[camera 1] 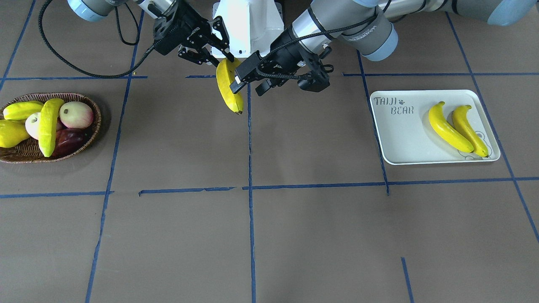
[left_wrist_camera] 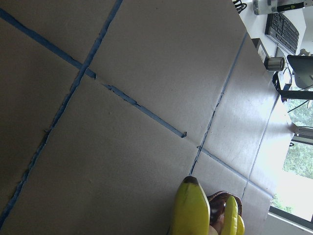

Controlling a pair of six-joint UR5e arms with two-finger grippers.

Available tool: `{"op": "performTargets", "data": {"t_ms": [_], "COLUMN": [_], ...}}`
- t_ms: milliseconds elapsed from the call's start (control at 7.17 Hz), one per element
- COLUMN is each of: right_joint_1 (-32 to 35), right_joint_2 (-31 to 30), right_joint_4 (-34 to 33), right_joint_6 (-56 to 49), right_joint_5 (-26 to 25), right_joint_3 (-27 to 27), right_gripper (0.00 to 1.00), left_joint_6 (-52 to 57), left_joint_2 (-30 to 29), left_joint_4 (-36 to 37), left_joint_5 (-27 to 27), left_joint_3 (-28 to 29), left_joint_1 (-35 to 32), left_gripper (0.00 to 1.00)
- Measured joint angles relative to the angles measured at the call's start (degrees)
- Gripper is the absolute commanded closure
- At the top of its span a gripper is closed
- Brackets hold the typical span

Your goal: Transfer all bananas from basket to plate

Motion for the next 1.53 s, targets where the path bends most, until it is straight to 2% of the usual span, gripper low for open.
{"op": "performTargets", "data": {"t_ms": [418,558,697,836,976,1115,1534], "right_joint_1": [-0.9,-0.9,-1.0,-1.1,-1.2,-1.3,-1.6], "right_joint_2": [0.5,0.6,0.6,0.6,0.6,0.6,0.5], "right_joint_4": [-0.3,-0.3,-0.3,-0.3,-0.2,-0.2,-0.3], "right_joint_6": [0.0,0.0,0.0,0.0,0.0,0.0,0.0], "right_joint_5": [-0.2,-0.2,-0.2,-0.2,-0.2,-0.2,-0.2], "right_joint_3": [-0.2,-0.2,-0.2,-0.2,-0.2,-0.2,0.3], "right_gripper": [1.00,1.00,0.99,0.97,0.33,0.00,0.00], "left_joint_6": [-0.6,-0.6,-0.6,-0.7,-1.0,-0.9,-0.4], "left_joint_2": [-0.6,-0.8,-0.8,-0.8,-0.7,-0.5,0.1], "left_joint_4": [-0.1,-0.1,-0.1,-0.1,-0.2,-0.3,-0.2], "left_joint_5": [1.8,2.8,3.2,3.4,3.4,3.4,3.4], "left_joint_3": [0.0,0.1,0.1,0.1,0.0,0.0,0.0], "left_joint_1": [2.9,3.7,4.1,4.2,4.3,4.3,4.0], "left_gripper": [0.03,0.17,0.85,1.00,1.00,1.00,1.00]}}
